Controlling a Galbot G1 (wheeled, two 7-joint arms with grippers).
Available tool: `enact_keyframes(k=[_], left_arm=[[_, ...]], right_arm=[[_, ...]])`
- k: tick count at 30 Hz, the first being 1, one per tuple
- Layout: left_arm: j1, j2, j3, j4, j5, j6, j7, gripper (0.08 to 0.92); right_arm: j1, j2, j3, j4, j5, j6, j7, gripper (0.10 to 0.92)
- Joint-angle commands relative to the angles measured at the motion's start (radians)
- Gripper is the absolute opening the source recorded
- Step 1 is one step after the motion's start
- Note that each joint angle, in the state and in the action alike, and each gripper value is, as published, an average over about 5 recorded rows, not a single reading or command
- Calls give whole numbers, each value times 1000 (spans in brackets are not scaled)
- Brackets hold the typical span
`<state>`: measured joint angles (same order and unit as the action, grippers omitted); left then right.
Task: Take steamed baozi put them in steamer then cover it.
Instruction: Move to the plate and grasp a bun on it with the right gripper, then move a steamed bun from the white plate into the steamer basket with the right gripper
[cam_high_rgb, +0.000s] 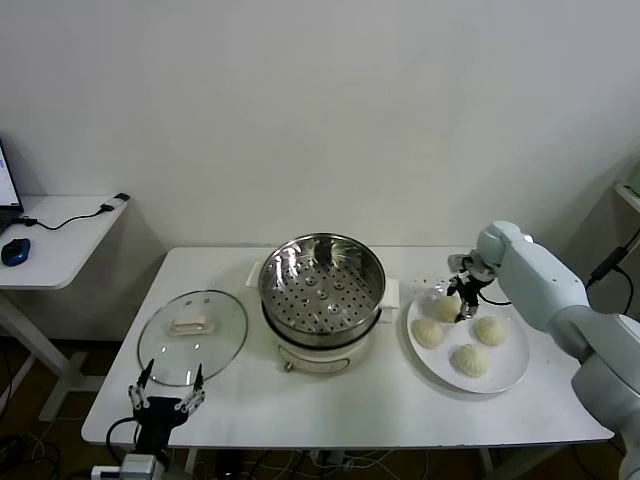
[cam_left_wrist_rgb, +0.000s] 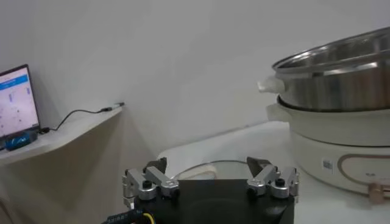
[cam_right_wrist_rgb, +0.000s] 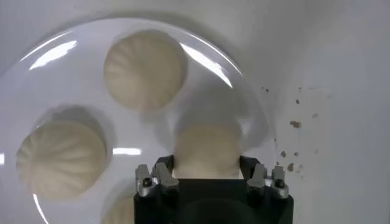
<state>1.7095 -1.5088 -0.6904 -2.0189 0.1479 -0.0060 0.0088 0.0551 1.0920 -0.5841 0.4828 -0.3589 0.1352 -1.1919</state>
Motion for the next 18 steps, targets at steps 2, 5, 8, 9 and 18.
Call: enact_keyframes(k=[2,5,8,9,18], left_arm=[[7,-4,0,-3,-3,-1,-1,823],[16,-2,1,-7,-8,-4,-3,823],[25,7,3,-10,-10,-7,-3,823],[28,10,4,-11,-10,-8,-4,823],[47,10,7,-19,-6,-13,-4,823]], right_arm=[[37,-3,-20,21,18,22,-13,695],[118,-28,-121,94,79,46,-36,696],[229,-43,-254,181,163,72,-60,696],[266,-43,-296,205,193,81,-65,696],[547,93,-506,300,297,267,-75,696]])
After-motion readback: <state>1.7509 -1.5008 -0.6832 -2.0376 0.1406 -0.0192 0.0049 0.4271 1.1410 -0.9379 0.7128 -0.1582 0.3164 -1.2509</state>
